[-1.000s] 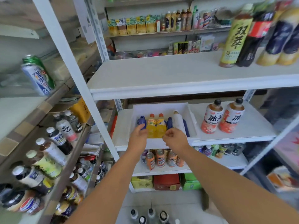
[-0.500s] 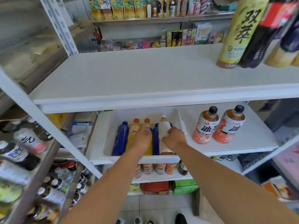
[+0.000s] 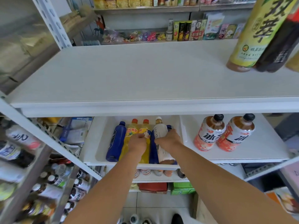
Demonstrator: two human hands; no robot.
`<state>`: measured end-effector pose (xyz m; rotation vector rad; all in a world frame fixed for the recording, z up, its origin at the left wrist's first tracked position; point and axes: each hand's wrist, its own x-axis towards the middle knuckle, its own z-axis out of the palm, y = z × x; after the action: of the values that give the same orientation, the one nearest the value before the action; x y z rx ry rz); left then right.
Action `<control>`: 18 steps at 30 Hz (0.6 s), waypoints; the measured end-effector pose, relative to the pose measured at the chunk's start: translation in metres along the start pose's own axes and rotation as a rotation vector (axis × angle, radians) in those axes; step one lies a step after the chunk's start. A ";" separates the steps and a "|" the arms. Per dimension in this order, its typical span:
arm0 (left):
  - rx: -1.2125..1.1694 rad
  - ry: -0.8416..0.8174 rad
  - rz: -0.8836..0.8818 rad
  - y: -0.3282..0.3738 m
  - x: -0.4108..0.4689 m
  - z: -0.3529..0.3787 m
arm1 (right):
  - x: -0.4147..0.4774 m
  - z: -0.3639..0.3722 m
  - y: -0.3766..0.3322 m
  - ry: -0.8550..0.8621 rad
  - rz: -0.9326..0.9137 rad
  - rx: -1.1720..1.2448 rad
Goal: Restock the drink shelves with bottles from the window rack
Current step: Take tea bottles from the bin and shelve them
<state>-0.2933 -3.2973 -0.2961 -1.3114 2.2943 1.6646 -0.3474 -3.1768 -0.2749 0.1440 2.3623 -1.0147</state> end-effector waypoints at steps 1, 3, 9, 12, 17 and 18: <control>0.006 0.012 0.005 -0.001 0.000 -0.002 | 0.000 -0.001 0.000 -0.007 -0.010 0.025; 0.036 0.025 0.026 -0.001 -0.001 -0.007 | -0.001 -0.003 0.001 -0.012 -0.044 0.059; 0.369 0.040 0.086 -0.003 -0.005 -0.012 | -0.003 -0.012 -0.002 -0.021 -0.102 0.306; 0.642 -0.010 0.074 -0.002 -0.008 -0.007 | -0.005 -0.020 -0.002 -0.091 -0.122 0.410; 0.861 -0.132 0.115 0.009 -0.005 0.005 | -0.005 -0.030 0.002 -0.221 -0.126 0.594; 0.858 -0.150 0.100 0.007 -0.005 0.007 | -0.005 -0.031 0.003 -0.236 -0.131 0.608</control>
<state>-0.2980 -3.2880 -0.2916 -0.8401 2.5190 0.5786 -0.3558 -3.1524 -0.2571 0.0879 1.8103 -1.6895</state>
